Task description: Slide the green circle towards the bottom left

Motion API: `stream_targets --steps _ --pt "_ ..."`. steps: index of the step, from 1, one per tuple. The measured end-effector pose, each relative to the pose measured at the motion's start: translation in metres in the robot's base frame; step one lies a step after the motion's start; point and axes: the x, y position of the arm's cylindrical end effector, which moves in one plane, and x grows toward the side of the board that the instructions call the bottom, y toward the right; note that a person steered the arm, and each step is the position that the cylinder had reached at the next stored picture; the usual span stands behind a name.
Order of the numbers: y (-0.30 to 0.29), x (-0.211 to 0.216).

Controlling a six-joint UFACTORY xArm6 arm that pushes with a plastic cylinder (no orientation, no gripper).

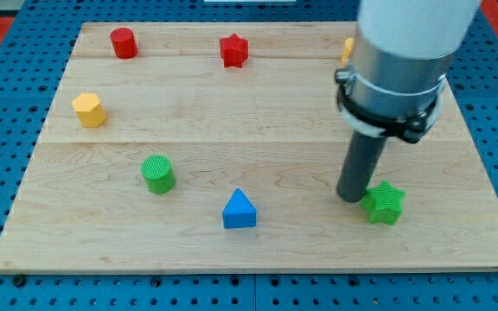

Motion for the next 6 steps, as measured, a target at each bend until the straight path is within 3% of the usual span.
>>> stream_targets --steps 2,3,5,6 --pt "0.023 0.015" --pt "-0.077 -0.021" --pt "-0.236 -0.024" --pt "-0.263 -0.044"
